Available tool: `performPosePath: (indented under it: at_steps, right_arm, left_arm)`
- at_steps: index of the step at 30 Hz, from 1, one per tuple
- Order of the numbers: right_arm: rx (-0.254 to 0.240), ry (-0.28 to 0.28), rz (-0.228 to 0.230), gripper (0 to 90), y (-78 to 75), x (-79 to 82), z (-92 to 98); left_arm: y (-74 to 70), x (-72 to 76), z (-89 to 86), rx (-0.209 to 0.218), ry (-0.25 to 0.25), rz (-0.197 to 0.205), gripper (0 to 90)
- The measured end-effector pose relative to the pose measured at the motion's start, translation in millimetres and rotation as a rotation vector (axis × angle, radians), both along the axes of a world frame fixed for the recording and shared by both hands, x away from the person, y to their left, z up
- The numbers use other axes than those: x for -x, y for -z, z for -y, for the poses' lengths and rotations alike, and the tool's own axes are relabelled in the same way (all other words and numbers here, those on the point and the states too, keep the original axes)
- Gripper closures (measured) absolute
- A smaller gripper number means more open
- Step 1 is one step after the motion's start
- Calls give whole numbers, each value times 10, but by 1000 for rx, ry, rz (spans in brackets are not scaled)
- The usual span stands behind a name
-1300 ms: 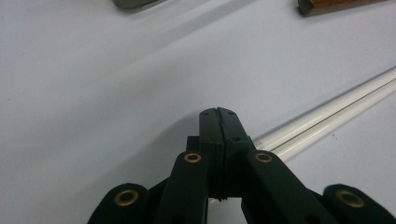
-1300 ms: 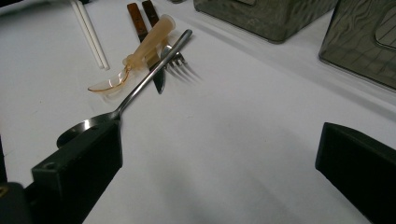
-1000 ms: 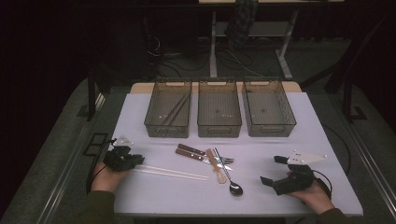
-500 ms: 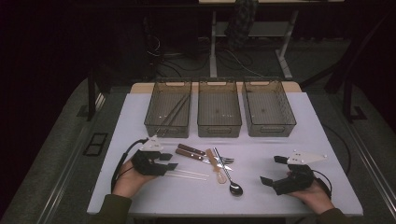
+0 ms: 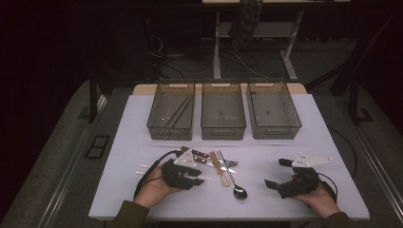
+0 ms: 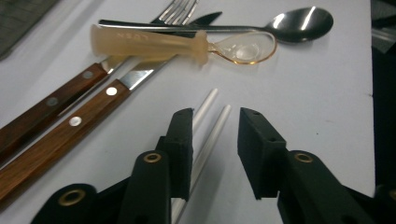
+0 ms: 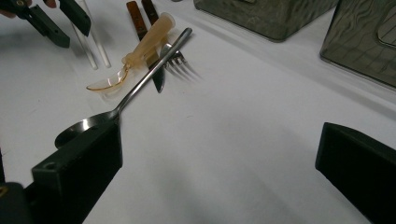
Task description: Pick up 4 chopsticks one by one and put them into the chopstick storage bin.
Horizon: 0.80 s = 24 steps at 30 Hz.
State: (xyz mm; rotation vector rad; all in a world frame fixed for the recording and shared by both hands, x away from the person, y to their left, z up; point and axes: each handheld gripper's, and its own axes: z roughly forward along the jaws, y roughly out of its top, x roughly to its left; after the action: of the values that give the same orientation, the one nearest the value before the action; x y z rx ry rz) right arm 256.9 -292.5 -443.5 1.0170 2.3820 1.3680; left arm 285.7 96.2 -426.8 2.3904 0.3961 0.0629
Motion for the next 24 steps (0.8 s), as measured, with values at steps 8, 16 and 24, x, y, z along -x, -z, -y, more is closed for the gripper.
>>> performPosePath:
  at_steps: [8, 16, 24]
  right_arm:
    - [-1, -1, -1, 5, -2, 3, 0]
    - [-2, -3, 0, 5, -2, 3, -2]
    - [0, -4, -2, 5, -2, 3, -5]
  left_arm:
    - [88, -25, 47, -50, 20, 0, 731]
    - [118, -40, 44, -51, 13, -1, 787]
    - [122, -46, 41, -40, 15, -14, 819]
